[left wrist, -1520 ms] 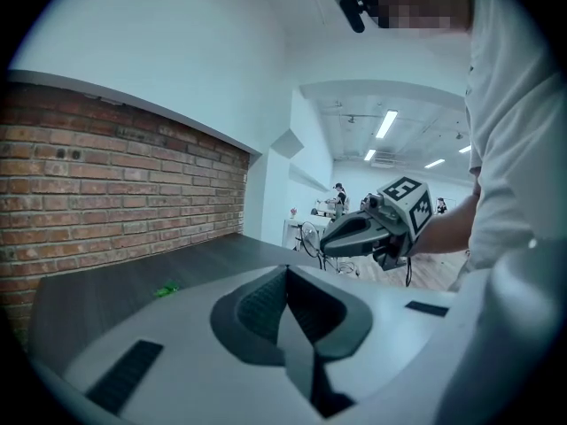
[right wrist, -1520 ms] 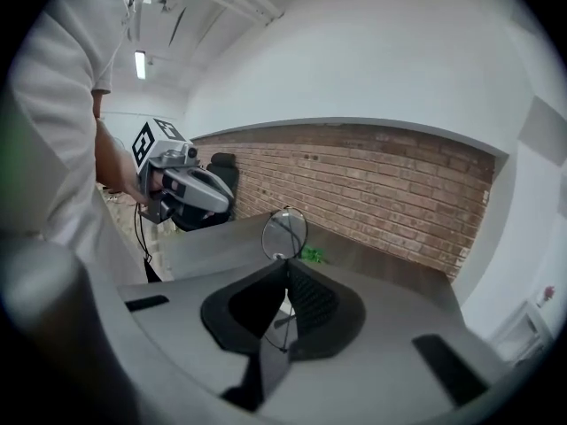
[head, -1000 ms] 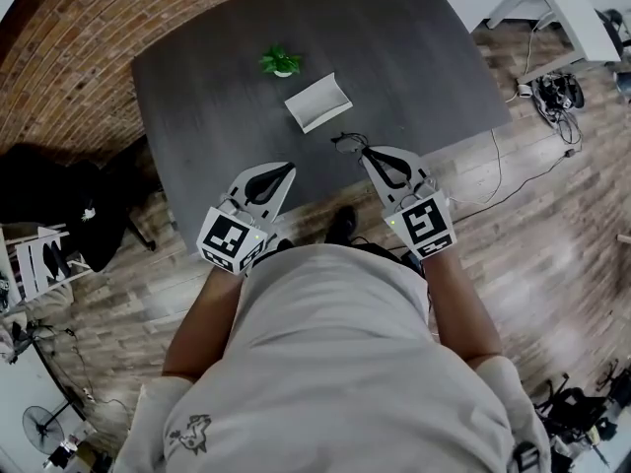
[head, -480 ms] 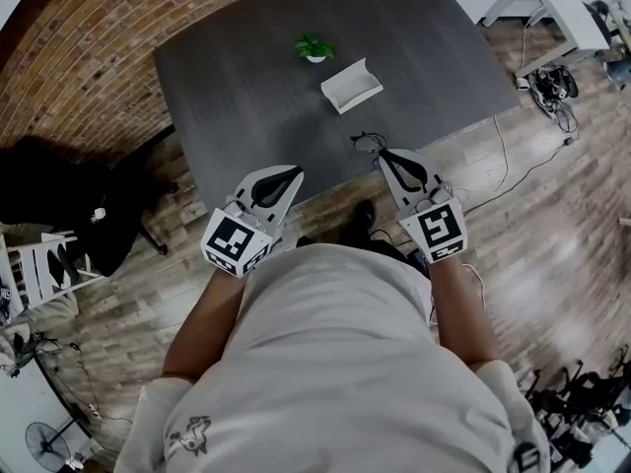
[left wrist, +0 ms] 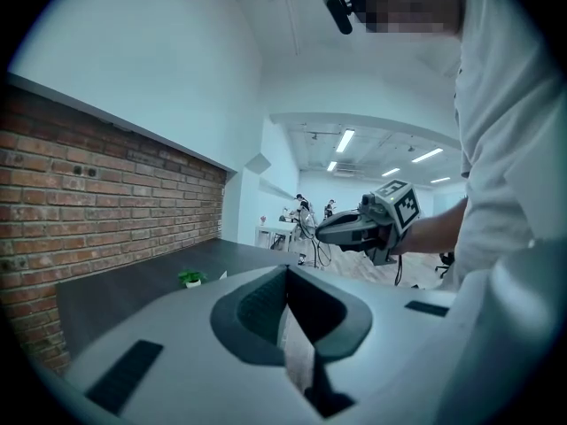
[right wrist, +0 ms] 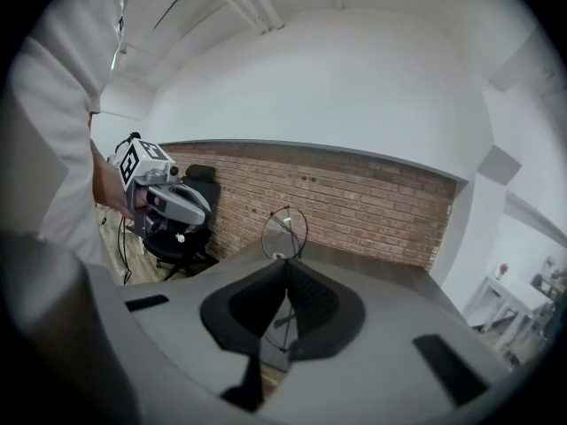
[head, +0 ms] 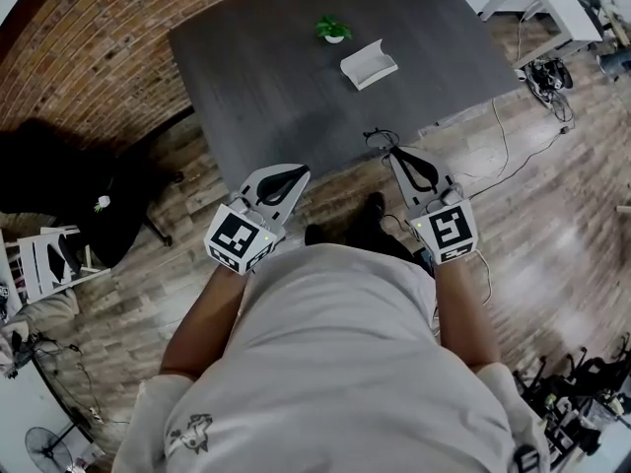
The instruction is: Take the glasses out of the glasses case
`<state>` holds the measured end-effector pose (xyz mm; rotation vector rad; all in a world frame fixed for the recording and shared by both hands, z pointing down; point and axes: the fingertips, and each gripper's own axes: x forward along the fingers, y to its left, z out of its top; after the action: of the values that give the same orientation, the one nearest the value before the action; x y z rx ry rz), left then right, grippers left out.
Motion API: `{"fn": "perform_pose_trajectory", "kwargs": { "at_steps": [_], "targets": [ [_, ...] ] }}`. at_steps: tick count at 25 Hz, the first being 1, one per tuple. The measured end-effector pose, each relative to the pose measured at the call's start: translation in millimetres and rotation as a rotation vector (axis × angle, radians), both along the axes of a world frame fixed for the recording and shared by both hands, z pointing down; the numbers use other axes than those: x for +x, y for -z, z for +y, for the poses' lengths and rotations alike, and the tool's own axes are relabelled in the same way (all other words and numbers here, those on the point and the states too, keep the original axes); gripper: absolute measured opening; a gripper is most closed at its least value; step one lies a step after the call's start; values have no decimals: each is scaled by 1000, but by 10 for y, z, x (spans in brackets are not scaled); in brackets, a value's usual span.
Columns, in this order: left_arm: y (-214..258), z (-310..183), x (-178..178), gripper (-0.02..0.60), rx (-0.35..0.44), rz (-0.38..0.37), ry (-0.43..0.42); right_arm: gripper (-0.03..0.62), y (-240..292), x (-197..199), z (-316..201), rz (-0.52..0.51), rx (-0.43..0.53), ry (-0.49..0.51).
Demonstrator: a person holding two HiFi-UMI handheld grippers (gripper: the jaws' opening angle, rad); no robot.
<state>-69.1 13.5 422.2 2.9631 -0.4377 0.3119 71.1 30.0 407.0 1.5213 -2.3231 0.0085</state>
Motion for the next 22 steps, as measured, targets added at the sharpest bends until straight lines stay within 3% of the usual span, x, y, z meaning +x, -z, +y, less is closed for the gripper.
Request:
{"fn": "perform_pose_trajectory", "kwargs": {
  "at_steps": [11, 22],
  "targets": [
    [67, 396, 66, 11, 5, 6, -8, 14, 149, 171, 404, -1, 30, -16],
    [111, 1127, 509, 11, 26, 18, 64, 15, 159, 514, 1183, 1, 16, 88]
  ]
}}
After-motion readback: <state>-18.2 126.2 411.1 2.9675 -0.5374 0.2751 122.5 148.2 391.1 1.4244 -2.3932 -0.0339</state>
